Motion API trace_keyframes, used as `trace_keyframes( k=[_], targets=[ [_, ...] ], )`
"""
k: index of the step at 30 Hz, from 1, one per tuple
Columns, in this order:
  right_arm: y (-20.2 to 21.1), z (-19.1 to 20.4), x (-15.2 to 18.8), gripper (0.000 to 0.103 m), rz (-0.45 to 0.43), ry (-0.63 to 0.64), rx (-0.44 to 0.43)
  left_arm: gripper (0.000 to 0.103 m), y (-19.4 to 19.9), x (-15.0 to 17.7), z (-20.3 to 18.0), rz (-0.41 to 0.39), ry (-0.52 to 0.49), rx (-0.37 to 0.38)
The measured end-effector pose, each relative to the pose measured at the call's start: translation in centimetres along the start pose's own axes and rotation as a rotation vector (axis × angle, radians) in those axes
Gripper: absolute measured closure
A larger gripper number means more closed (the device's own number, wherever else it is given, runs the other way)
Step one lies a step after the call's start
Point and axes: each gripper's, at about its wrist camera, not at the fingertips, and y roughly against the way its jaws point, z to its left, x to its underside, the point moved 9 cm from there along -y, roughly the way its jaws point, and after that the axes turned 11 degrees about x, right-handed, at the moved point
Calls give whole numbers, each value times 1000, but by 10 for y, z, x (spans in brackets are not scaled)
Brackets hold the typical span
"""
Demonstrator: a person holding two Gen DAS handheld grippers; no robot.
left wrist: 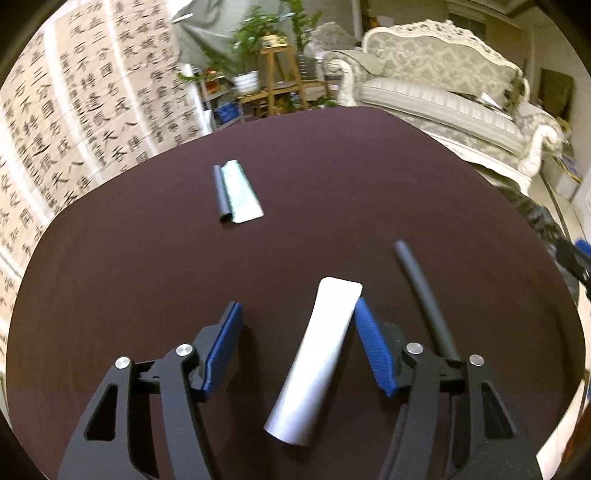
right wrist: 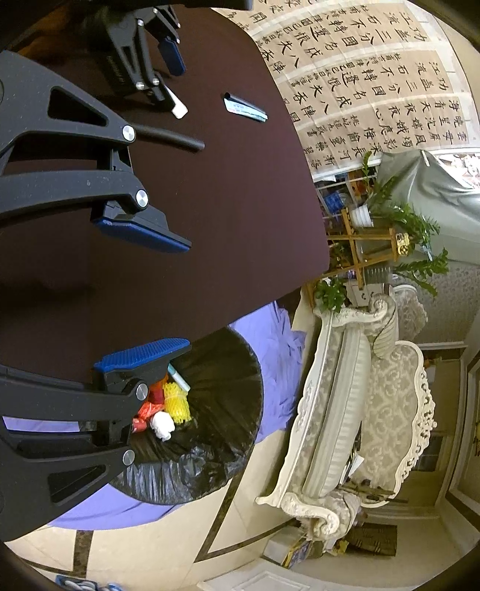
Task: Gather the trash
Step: 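Grasp the white strip with the left tool while the right tool grasps the black rod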
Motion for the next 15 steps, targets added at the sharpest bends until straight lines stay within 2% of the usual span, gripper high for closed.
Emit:
trace_keyframes(
  k=[5, 7, 11, 12, 15],
  targets=[
    [1, 11, -2, 56, -4, 16, -16, 43, 3, 2, 7, 6, 42, 11],
    [1, 17, -3, 56, -6, 22, -22, 35, 8, 5, 8, 2, 46, 2],
    [0, 28, -4, 56, -4, 39, -37, 35, 10, 10, 6, 15, 38, 16],
    [0, 32, -4, 56, -3, 44, -42, 39, 9, 11, 5, 13, 41, 30],
    [1, 43, -4, 56, -3, 64, -57, 59, 10, 7, 9, 10, 55, 53]
  ],
)
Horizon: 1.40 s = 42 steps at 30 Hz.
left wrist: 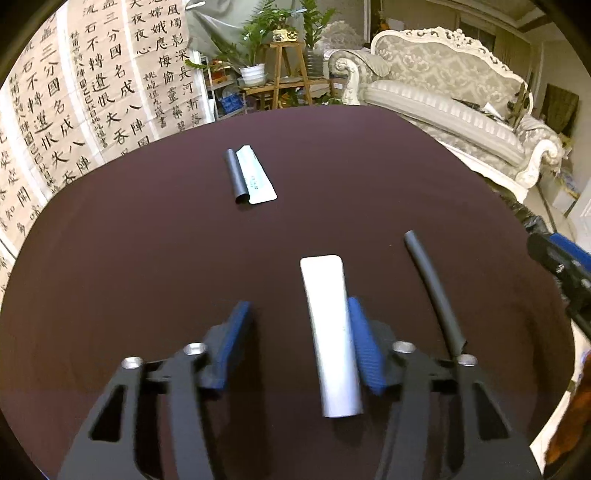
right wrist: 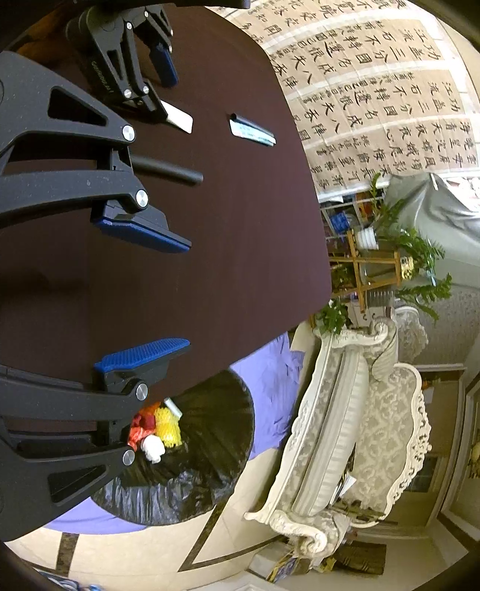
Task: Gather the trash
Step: 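Grasp the white strip with the left tool while the right tool grasps the black rod, then carry strip and rod over the black bin and open both tools to drop them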
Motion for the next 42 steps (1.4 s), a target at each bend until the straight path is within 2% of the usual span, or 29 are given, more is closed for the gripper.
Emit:
trace_keyframes(
  k=[1, 4, 6, 16, 22, 25, 30, 36, 42],
  targets=[
    [0, 4, 0, 56, 0, 8, -5, 68, 1, -1, 1, -5, -4, -5],
    [0, 17, 0, 56, 2, 30, -21, 84, 2, 0, 4, -20, -15, -23],
    [-1, 25, 2, 56, 7, 47, -34, 85, 3, 2, 5, -24, -2, -13],
    [-9, 73, 12, 56, 68, 132, -106, 86, 13, -2, 34, -50, 49, -67],
    [-17, 93, 23, 59, 116, 208, -100, 86, 15, 0, 45, -57, 64, -88],
    [-16, 96, 25, 67, 117, 229, -101, 86, 14, 1, 47, -56, 75, -81],
    [-13, 100, 27, 90, 106, 260, -105, 86, 17, 0, 46, -67, 78, -75],
    [-9, 93, 27, 90, 98, 237, -107, 86, 19, -3, 39, -80, 73, -62],
    [-2, 65, 16, 90, 60, 180, -73, 86, 20, -10, 18, -100, 41, -22]
  ],
)
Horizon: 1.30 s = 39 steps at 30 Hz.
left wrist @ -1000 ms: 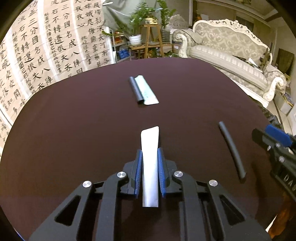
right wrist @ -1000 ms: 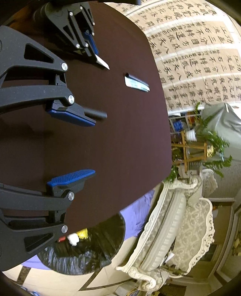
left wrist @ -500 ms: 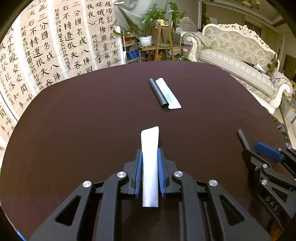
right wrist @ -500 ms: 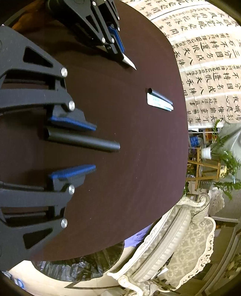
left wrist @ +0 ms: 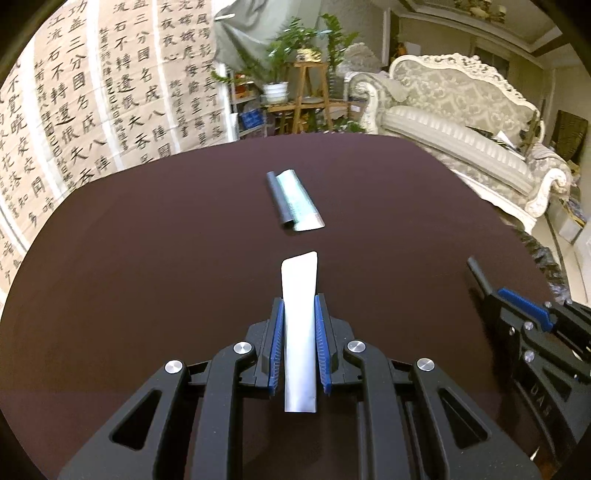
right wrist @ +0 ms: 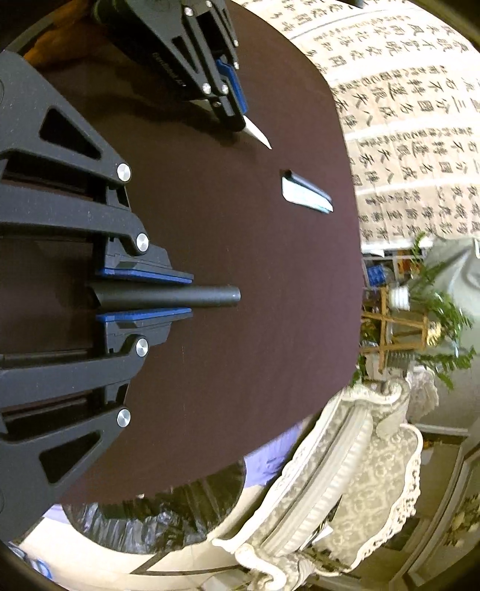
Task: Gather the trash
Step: 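Carry strip and rod over the black bin and open both tools to drop them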
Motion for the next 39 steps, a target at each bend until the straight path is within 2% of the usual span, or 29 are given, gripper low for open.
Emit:
trace_keyframes(
  k=[10, 20, 28, 39],
  targets=[
    [15, -94, -13, 90, -75, -149, 149, 85, -3, -26, -69, -53, -91, 105],
    [11, -183, -10, 90, -106, -269, 277, 85, -20, -52, -151, -92, -194, 199],
    [-9, -225, -3, 90, -96, -311, 326, 85, -40, -62, -201, -105, -256, 235],
    [-36, -258, 6, 90, -64, -359, 344, 85, -79, -62, -249, -57, -328, 240]
  ],
)
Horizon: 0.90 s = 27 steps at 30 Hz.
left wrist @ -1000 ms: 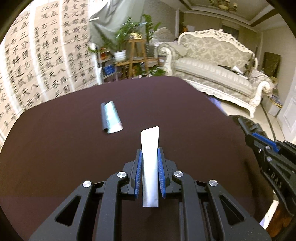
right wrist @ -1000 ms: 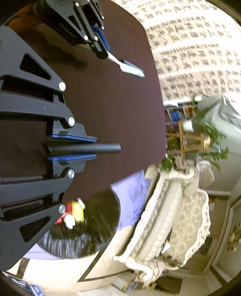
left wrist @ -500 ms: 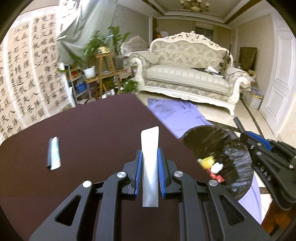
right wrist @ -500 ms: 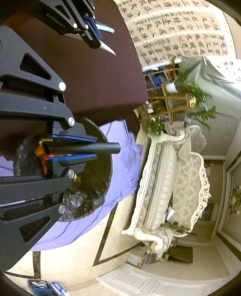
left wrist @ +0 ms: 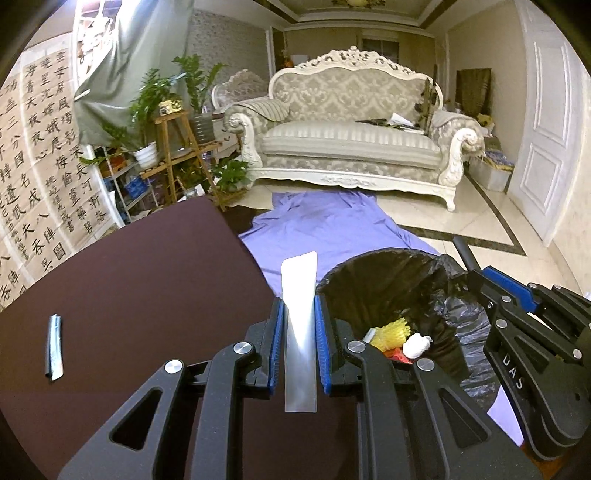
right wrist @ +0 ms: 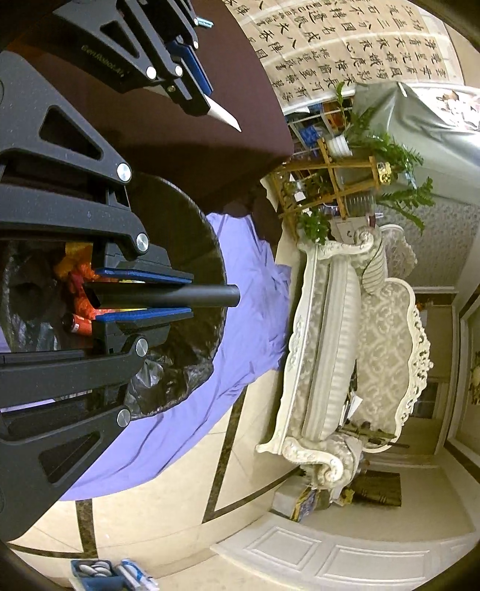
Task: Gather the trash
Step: 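Carry strip and rod over the black bin and open both tools to drop them, then move both open tools back toward the silver tube on the table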
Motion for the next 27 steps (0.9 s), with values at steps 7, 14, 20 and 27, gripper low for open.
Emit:
trace_keyframes(
  k=[7, 14, 20, 27],
  targets=[
    [-17, -10, 4, 90, 28, -15, 12, 85, -23, -6, -11, 27, -23, -3],
    [-22, -18, 6, 76, 33, -40, 32, 64, -30, -4, -14, 50, -28, 2],
    [-19, -23, 7, 73, 31, -51, 44, 42, -29, -4, -12, 41, -27, -10],
    [-14, -27, 5, 64, 15, -55, 57, 34, -27, -2, -10, 38, -21, -12]
  ],
)
